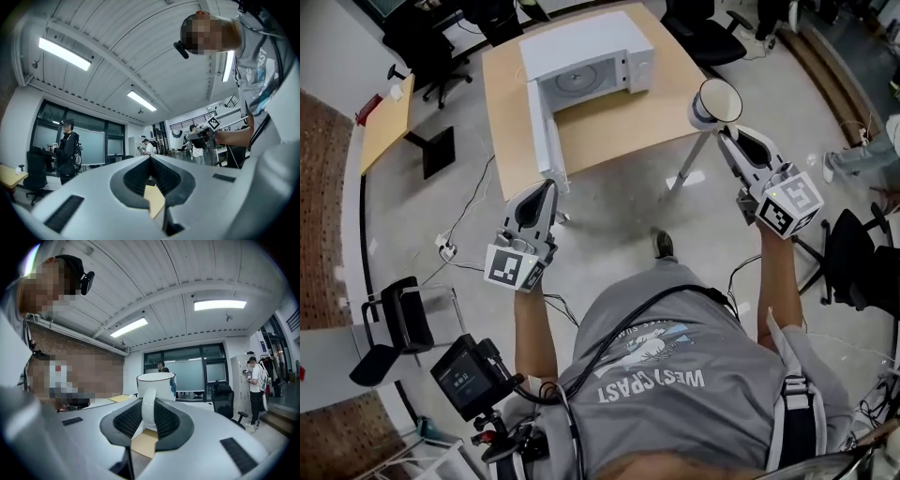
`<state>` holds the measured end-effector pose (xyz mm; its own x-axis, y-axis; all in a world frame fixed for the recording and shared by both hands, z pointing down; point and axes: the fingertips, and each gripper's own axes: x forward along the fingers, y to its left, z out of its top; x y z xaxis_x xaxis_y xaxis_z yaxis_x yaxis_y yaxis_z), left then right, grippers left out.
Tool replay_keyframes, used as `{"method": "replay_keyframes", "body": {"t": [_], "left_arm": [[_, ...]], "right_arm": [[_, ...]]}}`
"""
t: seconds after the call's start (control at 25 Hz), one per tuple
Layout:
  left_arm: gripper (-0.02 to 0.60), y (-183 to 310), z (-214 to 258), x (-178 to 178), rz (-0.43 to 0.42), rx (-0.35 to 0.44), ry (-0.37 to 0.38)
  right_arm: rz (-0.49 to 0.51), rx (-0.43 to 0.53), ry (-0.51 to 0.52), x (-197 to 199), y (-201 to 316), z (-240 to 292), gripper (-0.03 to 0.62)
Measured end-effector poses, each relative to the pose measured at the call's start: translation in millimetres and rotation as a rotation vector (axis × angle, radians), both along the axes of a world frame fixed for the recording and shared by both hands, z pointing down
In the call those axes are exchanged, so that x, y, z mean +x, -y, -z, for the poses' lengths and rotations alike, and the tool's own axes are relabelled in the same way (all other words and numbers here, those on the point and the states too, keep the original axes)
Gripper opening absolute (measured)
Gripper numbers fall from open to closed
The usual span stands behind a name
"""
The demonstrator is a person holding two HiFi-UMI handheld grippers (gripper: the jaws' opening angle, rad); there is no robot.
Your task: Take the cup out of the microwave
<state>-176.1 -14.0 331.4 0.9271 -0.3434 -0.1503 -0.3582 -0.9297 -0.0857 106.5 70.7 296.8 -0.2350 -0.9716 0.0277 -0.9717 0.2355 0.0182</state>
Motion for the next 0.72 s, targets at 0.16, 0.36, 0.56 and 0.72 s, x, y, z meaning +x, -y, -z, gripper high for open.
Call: {"method": "replay_keyframes", "body": {"t": [0.16, 0.36, 0.56, 0.72], "left_arm": [[0.041, 15.3, -2.7, 33.7, -0.007, 0.009, 0.026], [0.042, 29.4, -3.4, 80.0, -0.007, -0.003, 0.038], [0.041, 41.1, -5.4, 105.4, -0.003, -0.016, 0.057], [0.043, 59.4, -10.7, 128.8, 0.008, -0.029, 0.072]], "right_arm": [[-0.014, -0.014, 0.005, 35.7, -6.2, -2.4, 0.072], [-0.023, -0.038, 0.012, 83.5, -1.6, -7.5, 0.072], [-0.027, -0.048, 0.030, 111.6, 12.3, -9.0, 0.072], [-0.018, -0.063, 0.045, 138.6, 39.9, -18.9, 0.072]]}}
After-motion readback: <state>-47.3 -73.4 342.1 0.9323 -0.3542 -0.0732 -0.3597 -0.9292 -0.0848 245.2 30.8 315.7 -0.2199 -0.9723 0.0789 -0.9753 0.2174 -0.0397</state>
